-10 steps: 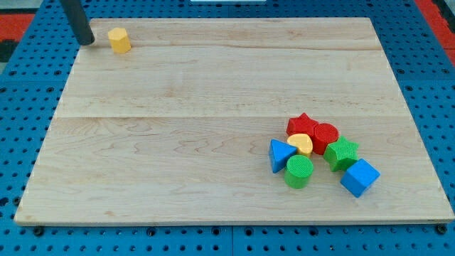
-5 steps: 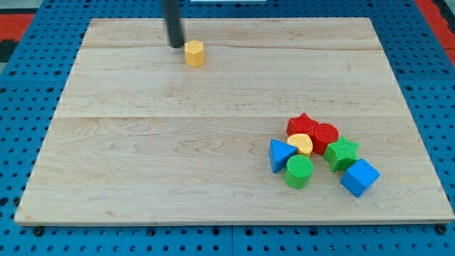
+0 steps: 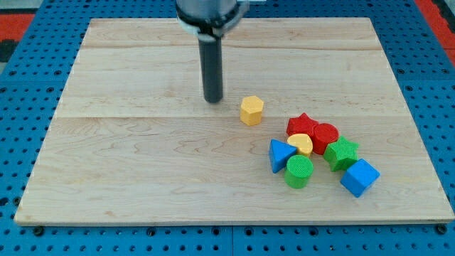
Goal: Move the hexagon into the red star
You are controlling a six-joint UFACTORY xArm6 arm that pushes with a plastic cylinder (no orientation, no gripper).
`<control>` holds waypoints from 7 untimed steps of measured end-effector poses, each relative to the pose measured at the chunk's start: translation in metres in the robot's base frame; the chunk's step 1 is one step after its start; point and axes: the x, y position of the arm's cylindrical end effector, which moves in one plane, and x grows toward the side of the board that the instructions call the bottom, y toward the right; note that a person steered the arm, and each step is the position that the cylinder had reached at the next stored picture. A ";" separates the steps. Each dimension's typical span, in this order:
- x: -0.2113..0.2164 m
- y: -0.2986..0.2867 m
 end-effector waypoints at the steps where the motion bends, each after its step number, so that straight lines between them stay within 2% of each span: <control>1: 0.013 0.081; 2: -0.006 0.072; 3: -0.052 0.090; 4: -0.059 0.142; 5: 0.016 0.135; 7: -0.067 0.181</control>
